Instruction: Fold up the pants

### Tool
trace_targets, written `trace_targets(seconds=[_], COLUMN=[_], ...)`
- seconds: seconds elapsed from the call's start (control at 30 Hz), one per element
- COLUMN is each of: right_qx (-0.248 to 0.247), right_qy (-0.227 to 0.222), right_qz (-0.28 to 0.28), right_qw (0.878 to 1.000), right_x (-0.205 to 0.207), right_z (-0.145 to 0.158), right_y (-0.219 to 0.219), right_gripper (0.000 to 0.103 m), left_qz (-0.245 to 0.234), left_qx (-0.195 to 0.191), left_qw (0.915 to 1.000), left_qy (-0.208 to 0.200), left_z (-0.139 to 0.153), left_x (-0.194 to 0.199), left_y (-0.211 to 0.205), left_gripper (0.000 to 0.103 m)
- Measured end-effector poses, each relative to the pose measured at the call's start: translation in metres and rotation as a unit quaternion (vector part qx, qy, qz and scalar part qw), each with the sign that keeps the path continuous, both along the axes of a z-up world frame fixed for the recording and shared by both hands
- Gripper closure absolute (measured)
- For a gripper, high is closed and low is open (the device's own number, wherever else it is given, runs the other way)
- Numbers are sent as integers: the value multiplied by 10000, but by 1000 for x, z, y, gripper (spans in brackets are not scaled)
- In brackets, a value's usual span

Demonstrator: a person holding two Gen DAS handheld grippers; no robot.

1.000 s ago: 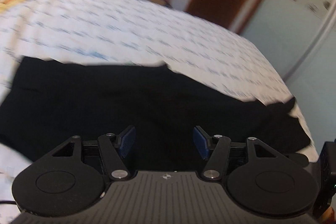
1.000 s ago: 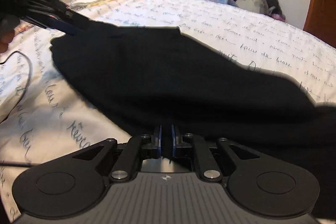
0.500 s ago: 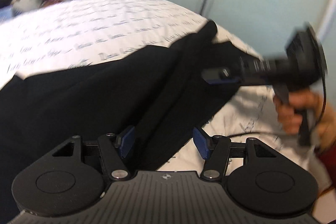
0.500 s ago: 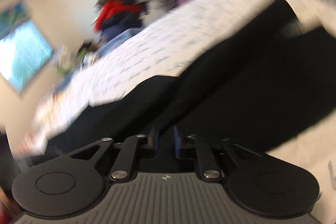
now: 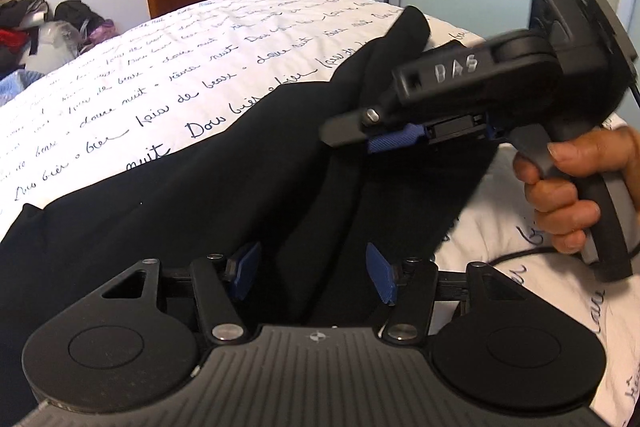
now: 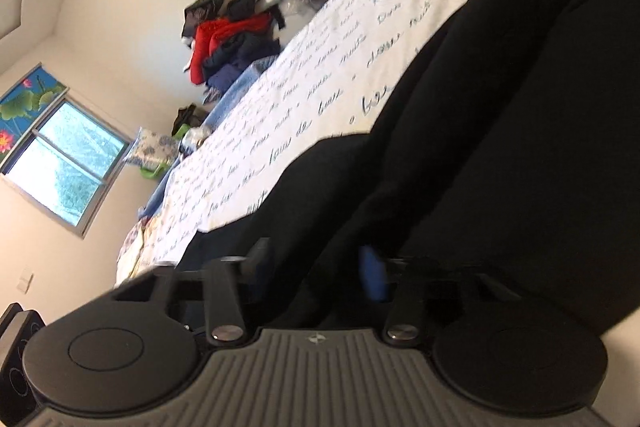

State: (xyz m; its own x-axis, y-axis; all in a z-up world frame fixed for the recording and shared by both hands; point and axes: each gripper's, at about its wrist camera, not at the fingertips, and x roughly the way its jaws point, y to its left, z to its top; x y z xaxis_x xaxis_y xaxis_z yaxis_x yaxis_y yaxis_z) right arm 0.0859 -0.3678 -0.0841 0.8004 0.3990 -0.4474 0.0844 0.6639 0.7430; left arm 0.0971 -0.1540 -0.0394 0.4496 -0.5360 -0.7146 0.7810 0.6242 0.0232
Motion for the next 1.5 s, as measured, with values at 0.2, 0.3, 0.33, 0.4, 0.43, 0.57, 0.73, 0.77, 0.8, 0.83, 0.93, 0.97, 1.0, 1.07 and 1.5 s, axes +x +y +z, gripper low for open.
trace_targets(seconds=[0.2,0.3,0.33,0.4,0.43,0.57,0.73,0.77,0.8,0.83,0.93,0.97,1.0,1.07,1.5], right_qx=[445,422,412,404,424,394,-517,-762,-927,-1009,-828,-641,-457,-464,-1747], right_qy=[-441,-538,-529,-492,-479,-451,-210,-106,-18,29,10,-32,-46,-72,121], right_qz=[-350,-373,-366,-377,-379,-389,-172,-126,-75,-66,-169,-203,-224,-307,-1192], right_qw=[9974,9970,9971,9973,9972,9974,9983,9970,9957,9949,9964,9977,9987,9984,9773], right_x=[-21,-28,-29,-32,-33,-38,-43,-43,-42,-41,-36,-34,-29,-18,-6], right_z=[2,6,5,4,3,5,14,16,16,16,12,11,10,13,24], right_y=[-4,-4,-5,-6,-6,-6,2,5,7,6,-4,-8,-14,-21,-39], right_gripper=[97,97,97,97,97,97,93,92,90,82,50,40,38,38,0], left_qz=[38,197,266,395,448,441,65,36,25,37,133,172,204,246,343], left_qx=[48,16,-33,-123,-162,-315,-394,-372,-360,-368,-469,-517,-555,-602,-667], left_qw=[9997,9993,9993,9989,9987,9985,9992,9993,9993,9993,9986,9981,9976,9968,9953], left_qy=[-225,-308,-278,-201,-189,-91,45,22,12,29,218,300,370,455,609], left_z=[-2,-3,-3,-1,0,3,5,4,3,2,-2,-2,-2,-3,-6], left_x=[-2,-1,0,3,3,-1,-18,-21,-23,-22,-17,-16,-13,-12,-7], left_y=[-8,-11,-10,-10,-10,-5,-2,-2,-2,-1,0,1,1,3,4], left_gripper=[43,46,50,68,72,89,90,90,90,90,90,90,90,90,88])
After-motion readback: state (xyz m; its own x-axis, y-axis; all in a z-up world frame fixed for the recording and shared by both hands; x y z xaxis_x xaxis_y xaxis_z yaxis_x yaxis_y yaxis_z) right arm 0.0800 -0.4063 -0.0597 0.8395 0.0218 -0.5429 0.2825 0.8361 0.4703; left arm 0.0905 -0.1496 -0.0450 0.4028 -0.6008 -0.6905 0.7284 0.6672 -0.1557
